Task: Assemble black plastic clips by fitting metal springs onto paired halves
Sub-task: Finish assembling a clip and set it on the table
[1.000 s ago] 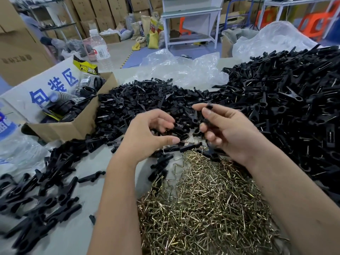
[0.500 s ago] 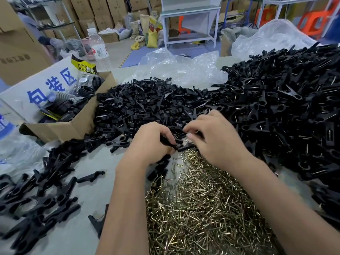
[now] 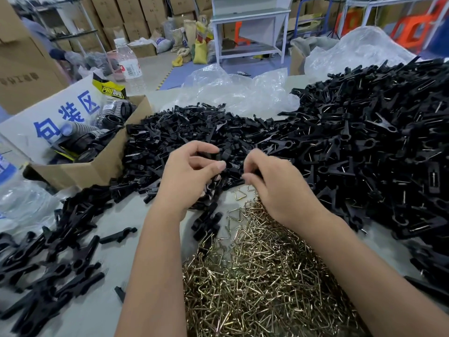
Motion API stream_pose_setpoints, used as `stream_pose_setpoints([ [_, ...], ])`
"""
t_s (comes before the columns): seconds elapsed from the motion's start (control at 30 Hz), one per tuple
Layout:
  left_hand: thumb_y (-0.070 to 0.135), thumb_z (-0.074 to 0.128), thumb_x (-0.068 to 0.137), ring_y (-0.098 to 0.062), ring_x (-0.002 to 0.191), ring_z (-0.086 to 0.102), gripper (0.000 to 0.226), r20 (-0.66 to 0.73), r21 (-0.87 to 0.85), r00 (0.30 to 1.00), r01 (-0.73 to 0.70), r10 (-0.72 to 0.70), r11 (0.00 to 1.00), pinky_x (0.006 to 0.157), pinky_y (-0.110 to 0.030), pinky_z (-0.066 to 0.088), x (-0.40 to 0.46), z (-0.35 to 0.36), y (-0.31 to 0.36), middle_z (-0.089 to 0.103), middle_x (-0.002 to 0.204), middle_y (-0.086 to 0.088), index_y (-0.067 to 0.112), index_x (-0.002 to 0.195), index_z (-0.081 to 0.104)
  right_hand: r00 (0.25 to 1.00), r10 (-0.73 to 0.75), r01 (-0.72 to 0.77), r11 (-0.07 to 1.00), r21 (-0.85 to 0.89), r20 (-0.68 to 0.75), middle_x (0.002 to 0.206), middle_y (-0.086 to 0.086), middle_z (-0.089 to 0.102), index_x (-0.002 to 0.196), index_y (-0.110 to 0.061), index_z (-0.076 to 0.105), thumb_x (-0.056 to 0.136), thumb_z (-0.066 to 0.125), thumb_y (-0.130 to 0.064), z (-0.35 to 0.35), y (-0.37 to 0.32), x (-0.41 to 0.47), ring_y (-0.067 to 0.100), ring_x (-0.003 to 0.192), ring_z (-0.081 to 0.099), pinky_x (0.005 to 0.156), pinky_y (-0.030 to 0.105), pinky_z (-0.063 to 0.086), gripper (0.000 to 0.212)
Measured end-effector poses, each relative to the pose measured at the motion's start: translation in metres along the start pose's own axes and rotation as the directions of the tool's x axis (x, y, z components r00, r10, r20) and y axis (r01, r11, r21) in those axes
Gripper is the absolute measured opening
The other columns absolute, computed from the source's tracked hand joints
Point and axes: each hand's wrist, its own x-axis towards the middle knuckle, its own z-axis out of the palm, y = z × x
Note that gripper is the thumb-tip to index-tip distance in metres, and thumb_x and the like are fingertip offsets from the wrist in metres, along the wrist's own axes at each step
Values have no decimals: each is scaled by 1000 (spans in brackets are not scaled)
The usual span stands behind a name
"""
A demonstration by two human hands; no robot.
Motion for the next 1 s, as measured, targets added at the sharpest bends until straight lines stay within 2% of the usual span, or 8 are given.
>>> stream_pose_setpoints([
  [0.1, 11, 72, 96, -10, 72, 72, 20, 98, -195, 989, 128, -111, 972, 66, -25, 55, -1, 4, 1, 81, 92, -5, 19, 114, 70, 982, 110, -74, 973, 221, -153, 71, -9, 64, 87, -23, 66, 95, 74, -20, -4, 3, 2, 6, 62, 58, 58, 17, 44, 12],
  [0.17, 8, 65, 100, -12, 74, 74, 17, 154, -279, 978, 182, -143, 943, 64, -21, 57, -2, 6, 2, 81, 97, -9, 11, 117, 68, 964, 238, -187, 921, 341, -115, 71, -12, 67, 83, -28, 73, 88, 81, -20, -6, 8, 3, 1, 61, 59, 59, 12, 44, 12],
  [0.3, 1, 60, 100, -20, 80, 77, 21, 260, -379, 955, 239, -145, 894, 63, -21, 58, -5, 6, 5, 79, 103, -15, 6, 119, 66, 949, 311, -279, 743, 608, 55, 65, -5, 67, 100, -23, 78, 97, 69, -10, -5, 15, 4, 10, 53, 51, 55, 28, 44, 16],
  [0.5, -4, 62, 97, -25, 81, 77, 23, 265, -413, 957, 226, -121, 882, 66, -24, 60, -5, 9, 5, 79, 98, -13, 7, 115, 69, 968, 252, -218, 820, 529, 8, 88, -5, 72, 106, -27, 77, 103, 62, -15, -8, 15, 6, 6, 60, 63, 55, 20, 47, 19],
  [0.6, -6, 62, 97, -24, 80, 77, 23, 241, -415, 966, 194, -98, 889, 66, -25, 61, -5, 10, 4, 79, 94, -11, 10, 111, 70, 965, 263, -192, 766, 613, -26, 88, 6, 73, 114, -19, 69, 100, 68, -11, -7, 13, 7, 19, 67, 70, 61, 27, 55, 16],
  [0.73, -5, 63, 97, -29, 84, 78, 27, 234, -403, 969, 172, -80, 899, 66, -24, 60, -5, 9, 3, 78, 99, -15, 13, 114, 71, 957, 290, -219, 739, 637, -6, 80, 6, 73, 103, -17, 66, 92, 77, -14, -4, 16, 7, 15, 71, 67, 70, 35, 56, 16],
  [0.87, -4, 64, 97, -30, 87, 77, 34, 280, -409, 959, 152, -35, 900, 68, -25, 60, -5, 9, 3, 77, 102, -18, 18, 121, 72, 960, 273, -236, 669, 705, 63, 85, -1, 75, 100, -25, 78, 96, 71, -8, -3, 15, 6, 3, 78, 65, 73, 20, 52, 19],
  [1.0, -3, 64, 98, -30, 87, 78, 33, 313, -397, 950, 127, 4, 909, 70, -27, 61, -6, 10, 4, 78, 100, -17, 20, 121, 72, 962, 247, -254, 644, 721, 118, 87, 0, 78, 115, -25, 75, 102, 62, -9, -2, 15, 7, 8, 84, 68, 76, 26, 54, 25],
])
